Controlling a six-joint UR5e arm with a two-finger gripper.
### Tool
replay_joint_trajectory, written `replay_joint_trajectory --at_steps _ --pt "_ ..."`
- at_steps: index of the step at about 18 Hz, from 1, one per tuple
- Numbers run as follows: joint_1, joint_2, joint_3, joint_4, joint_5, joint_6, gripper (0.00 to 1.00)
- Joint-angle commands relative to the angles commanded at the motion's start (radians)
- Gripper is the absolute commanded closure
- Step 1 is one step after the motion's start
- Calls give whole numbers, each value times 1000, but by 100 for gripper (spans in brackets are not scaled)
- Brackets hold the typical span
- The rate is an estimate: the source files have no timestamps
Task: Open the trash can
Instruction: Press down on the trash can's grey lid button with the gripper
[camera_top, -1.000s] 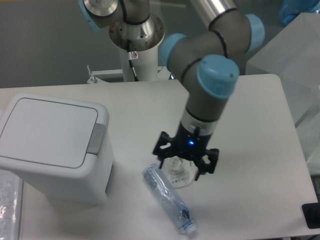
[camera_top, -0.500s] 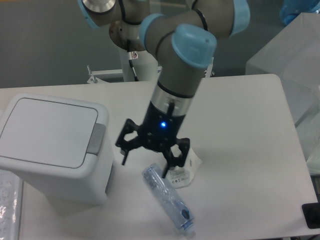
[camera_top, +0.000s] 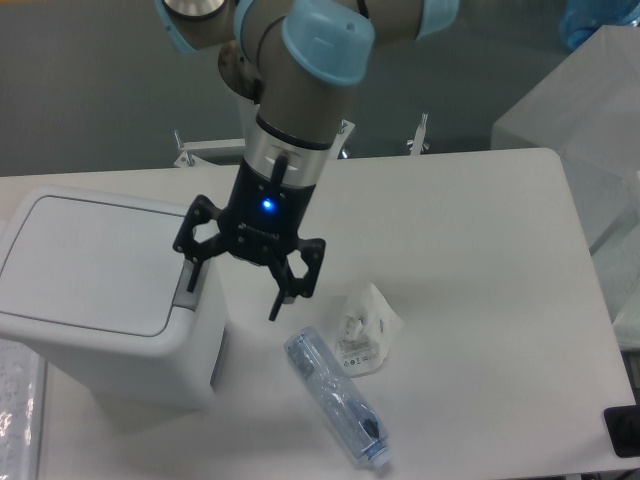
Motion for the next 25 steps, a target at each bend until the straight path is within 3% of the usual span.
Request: replay_joint_trajectory --at_steps 17,25 --pt "-3 -12 -12 22 26 2 0" --pt "21 -15 93 40 18 2 0"
